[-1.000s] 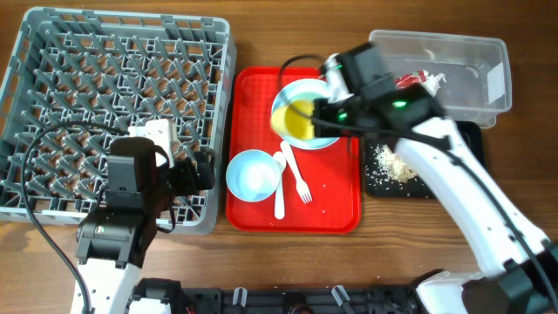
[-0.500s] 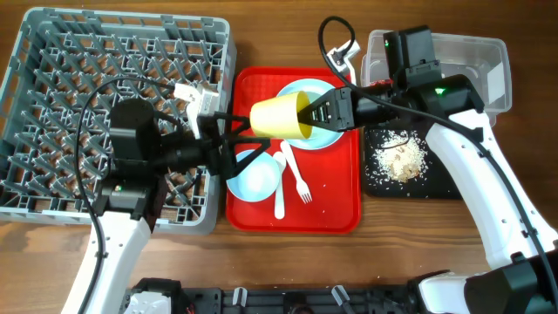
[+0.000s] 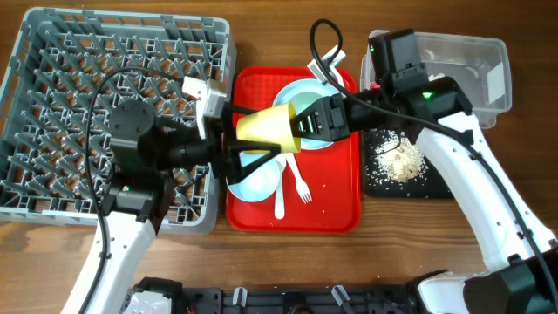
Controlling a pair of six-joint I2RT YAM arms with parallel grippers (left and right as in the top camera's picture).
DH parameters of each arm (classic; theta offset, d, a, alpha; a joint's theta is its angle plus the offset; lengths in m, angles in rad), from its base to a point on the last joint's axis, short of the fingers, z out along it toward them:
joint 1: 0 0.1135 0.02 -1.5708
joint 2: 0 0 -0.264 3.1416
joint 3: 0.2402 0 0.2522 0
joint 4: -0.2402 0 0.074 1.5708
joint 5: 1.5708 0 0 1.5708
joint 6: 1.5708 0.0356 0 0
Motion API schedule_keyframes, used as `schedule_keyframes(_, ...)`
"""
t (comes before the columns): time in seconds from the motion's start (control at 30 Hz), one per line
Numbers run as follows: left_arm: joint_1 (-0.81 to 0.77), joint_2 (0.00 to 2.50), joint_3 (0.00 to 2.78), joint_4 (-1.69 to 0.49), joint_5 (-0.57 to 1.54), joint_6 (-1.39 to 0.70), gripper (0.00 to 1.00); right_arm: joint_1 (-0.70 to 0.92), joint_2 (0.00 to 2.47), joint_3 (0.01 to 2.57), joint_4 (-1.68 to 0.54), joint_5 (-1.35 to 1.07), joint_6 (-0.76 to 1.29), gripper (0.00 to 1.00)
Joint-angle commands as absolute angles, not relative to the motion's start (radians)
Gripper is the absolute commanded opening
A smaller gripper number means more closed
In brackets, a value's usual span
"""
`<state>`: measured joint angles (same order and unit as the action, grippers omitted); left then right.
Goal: Sort waste into correct bins and load items into the dishwasher rack
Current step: 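Hand the yellow cup from the right gripper to the left gripper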
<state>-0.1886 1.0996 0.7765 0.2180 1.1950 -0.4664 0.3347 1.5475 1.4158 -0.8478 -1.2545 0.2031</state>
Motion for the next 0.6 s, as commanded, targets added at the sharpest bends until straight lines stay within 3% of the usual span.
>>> schedule_keyframes(0.0, -0.220, 1.100, 0.789, 0.223, 1.188, -0.483, 1.00, 0.341, 1.556, 1.413, -0.842, -1.303, 0.183, 0.04)
schedule_keyframes(0.13, -0.221, 1.100, 0.789, 0.247, 1.188, -0.483, 0.95, 0.341, 1.556, 1.413, -0.842, -1.303, 0.183, 0.04)
schedule_keyframes(0.3, -0.221, 1.100, 0.789, 0.256, 1.185, -0.483, 0.81, 0.341, 1.556, 1.413, -0.860, -1.278, 0.184, 0.04)
schedule_keyframes(0.57, -0.221, 1.100, 0.789, 0.255, 1.181, -0.479, 0.82, 0.341, 1.556, 1.413, -0.880, -1.254, 0.184, 0.04)
